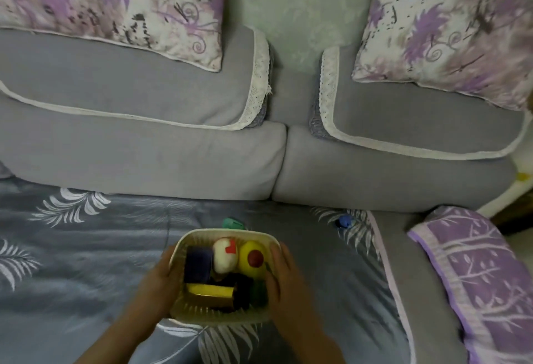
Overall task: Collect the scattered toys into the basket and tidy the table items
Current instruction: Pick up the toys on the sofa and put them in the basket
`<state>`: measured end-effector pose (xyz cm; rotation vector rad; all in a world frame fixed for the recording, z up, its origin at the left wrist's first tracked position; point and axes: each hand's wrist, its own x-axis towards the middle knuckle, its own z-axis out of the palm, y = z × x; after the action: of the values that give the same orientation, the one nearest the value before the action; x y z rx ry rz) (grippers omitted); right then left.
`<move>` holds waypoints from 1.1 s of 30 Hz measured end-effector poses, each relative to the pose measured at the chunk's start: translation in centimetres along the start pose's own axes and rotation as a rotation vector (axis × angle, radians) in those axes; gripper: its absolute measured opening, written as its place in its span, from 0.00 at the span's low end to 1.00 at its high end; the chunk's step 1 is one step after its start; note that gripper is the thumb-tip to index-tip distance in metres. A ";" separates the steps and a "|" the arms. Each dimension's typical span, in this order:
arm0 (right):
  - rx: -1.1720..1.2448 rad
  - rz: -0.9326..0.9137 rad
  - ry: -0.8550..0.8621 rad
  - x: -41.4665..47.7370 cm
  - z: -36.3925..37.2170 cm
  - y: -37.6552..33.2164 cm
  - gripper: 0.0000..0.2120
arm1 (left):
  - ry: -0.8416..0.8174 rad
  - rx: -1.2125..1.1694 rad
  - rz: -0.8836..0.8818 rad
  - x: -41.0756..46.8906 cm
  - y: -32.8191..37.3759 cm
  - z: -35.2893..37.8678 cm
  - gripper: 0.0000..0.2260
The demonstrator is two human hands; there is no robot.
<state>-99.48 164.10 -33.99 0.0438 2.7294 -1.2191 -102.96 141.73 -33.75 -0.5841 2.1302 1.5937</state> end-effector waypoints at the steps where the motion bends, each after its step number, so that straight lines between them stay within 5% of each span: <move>1: -0.006 0.025 -0.026 0.0 -1.2 1.1 0.23 | 0.028 -0.014 -0.012 0.0 0.4 1.6 0.10; 12: -0.027 0.106 -0.276 5.2 -11.1 21.2 0.24 | 0.034 -0.230 -0.176 3.7 -1.7 23.5 0.11; 18: -0.088 0.149 -0.314 11.1 -9.2 28.7 0.25 | 0.083 -0.257 -0.245 10.9 -4.8 29.4 0.11; 28: -0.067 -0.077 -0.395 18.8 -3.0 35.5 0.16 | 0.283 -0.467 -0.371 17.6 -12.5 34.9 0.10; 31: -0.026 -0.150 -0.182 20.2 -4.0 37.2 0.14 | 0.316 -0.515 -0.394 17.8 -14.2 35.4 0.09; 33: -0.305 -0.190 0.028 22.1 -5.8 39.8 0.14 | 0.288 -0.528 -0.376 17.8 -14.7 35.5 0.10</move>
<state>-118.49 194.32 -62.87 -0.2399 2.9660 -0.8312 -106.74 170.61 -64.47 -1.3653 1.6209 1.9289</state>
